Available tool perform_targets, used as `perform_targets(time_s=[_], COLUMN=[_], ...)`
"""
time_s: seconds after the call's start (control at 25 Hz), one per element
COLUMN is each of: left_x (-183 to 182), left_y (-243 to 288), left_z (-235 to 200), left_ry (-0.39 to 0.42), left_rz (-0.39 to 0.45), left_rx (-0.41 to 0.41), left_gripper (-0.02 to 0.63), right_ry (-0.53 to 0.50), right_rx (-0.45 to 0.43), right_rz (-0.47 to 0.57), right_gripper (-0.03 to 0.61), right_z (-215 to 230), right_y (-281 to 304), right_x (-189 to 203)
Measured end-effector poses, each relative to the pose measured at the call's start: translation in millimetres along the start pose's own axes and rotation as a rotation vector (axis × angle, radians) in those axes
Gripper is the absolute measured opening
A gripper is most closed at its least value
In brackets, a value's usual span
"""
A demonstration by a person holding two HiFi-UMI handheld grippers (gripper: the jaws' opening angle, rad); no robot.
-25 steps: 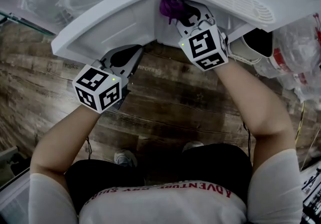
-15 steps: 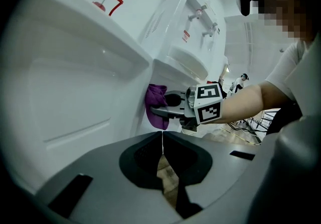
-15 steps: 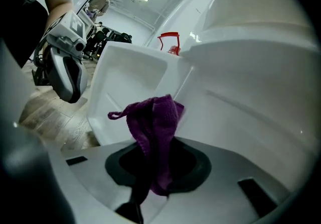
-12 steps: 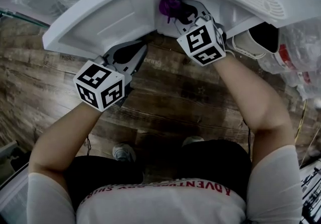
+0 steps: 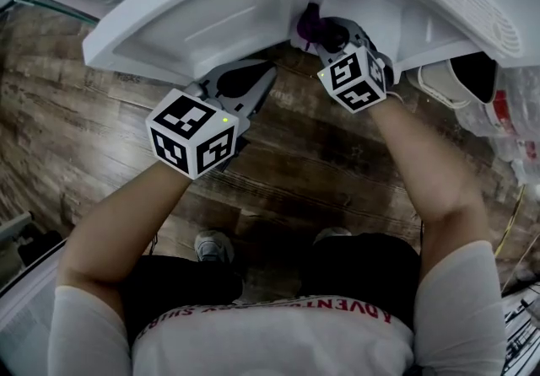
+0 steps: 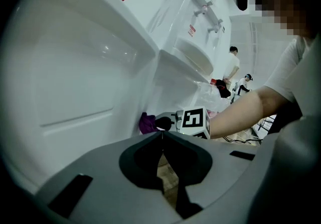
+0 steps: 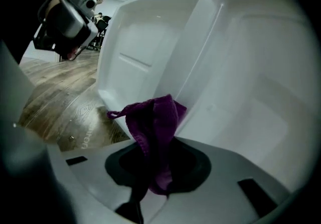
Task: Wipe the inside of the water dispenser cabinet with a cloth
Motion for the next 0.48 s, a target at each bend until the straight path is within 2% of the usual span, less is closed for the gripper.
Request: perform_targets(time_s=[0.24, 0.48], left_x=[3, 7], left_y=[2, 7], left_z=[-13, -25], left_ry=[-0.061, -0.107], left_rz=[0.022, 0.032], left_rx=[-0.042, -0.074], left_gripper=[0.028, 0.028], right_ry=[-0.009, -0.043], right_rx=[-0.039, -0.027], right_rz=[-0.069, -0.120], right_gripper=[0.098, 0.098], right_z=[-20, -24], right_y=[26, 43], right_x=[26, 35])
Point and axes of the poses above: the fingertips, and each gripper's own axes: y forward along the fingers, z to its right, x out of its underside, the point moved 4 cm from there along -y, backward along the fingers, and after that the axes turned 6 degrees about -z, right-handed, at the moved point
